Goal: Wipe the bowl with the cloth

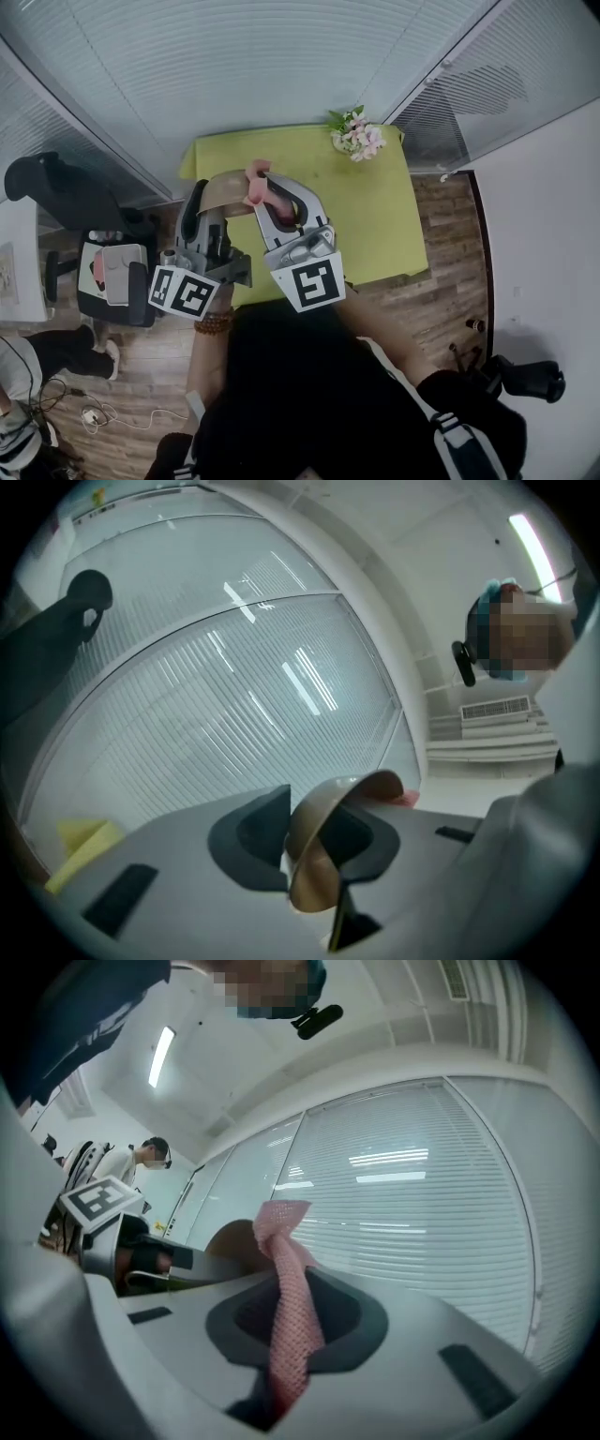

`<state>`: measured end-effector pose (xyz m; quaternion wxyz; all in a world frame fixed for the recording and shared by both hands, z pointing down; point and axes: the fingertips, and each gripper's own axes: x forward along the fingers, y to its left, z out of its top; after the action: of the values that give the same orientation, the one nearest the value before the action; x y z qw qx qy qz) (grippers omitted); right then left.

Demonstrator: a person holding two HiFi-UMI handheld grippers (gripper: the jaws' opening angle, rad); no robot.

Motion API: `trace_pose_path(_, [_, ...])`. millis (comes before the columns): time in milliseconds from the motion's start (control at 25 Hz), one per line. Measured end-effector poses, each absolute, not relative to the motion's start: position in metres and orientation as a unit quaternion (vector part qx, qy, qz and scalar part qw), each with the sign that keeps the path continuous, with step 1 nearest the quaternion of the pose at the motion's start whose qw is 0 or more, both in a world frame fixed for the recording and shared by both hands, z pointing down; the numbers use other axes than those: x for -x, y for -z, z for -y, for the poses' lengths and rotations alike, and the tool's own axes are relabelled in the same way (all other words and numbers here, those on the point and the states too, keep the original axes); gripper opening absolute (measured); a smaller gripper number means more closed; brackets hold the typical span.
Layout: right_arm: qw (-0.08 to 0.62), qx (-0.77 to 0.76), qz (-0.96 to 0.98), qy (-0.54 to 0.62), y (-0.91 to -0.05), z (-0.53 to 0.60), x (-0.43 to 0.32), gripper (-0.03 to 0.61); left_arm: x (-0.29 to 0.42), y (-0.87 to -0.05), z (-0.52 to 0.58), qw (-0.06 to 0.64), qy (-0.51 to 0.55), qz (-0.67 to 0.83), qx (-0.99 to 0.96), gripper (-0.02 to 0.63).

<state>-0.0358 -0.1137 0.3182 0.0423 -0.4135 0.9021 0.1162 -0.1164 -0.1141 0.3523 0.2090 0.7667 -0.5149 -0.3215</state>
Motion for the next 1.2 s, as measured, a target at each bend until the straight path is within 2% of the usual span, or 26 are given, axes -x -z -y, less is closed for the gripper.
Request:
trace_pose_path(280, [0.072,0.399,-0.911,-0.072,-0.314,0.115,0.039,0.028,0.124,-0.356,0.114,0.254,0.407,0.471,-0.740,0.074])
trace_pose_path(480, [0.068,0.381,-0.921,-0.038,-0.321,0.116,0.039,0.034,0.122,-0.366,0.118,0.334,0.490,0.412,-0.692,0.075])
trace_pose_path(560, [0.064,0.383,-0.921,-0.027,-0.325,0.118,0.036,0.034,0.117,-0.369,0.119,0.342,0.488,0.407,-0.693,0.075])
trace_pose_path(640, [0.046,0.396,-0.917,-0.034,-0.333,0.124,0.028,0.032,0.105,-0.374,0.121,0.322,0.429,0.414,-0.736,0.080])
trace_pose_path(800, [0.005,0.406,-0.909,-0.092,-0.339,0.141,0.009,0.018,0.067,-0.383,0.124,0.231,0.213,0.425,-0.849,0.094])
trace_pose_path(960, [-0.118,0.378,-0.879,-0.266,-0.343,0.135,0.009,0.017,0.057,-0.382,0.129,0.140,0.075,0.475,-0.866,0.098])
trace_pose_path(1040, [-0.133,0.361,-0.865,-0.322,-0.338,0.130,0.014,0.017,0.056,-0.385,0.133,0.105,0.024,0.498,-0.860,0.098])
trace_pose_path(1120, [-0.153,0.340,-0.855,-0.361,-0.340,0.123,0.021,0.017,0.056,-0.389,0.135,0.102,0.006,0.508,-0.856,0.088])
trace_pose_path(1200, [-0.174,0.328,-0.840,-0.395,-0.346,0.116,0.027,0.017,0.057,-0.396,0.136,0.130,0.015,0.504,-0.854,0.086])
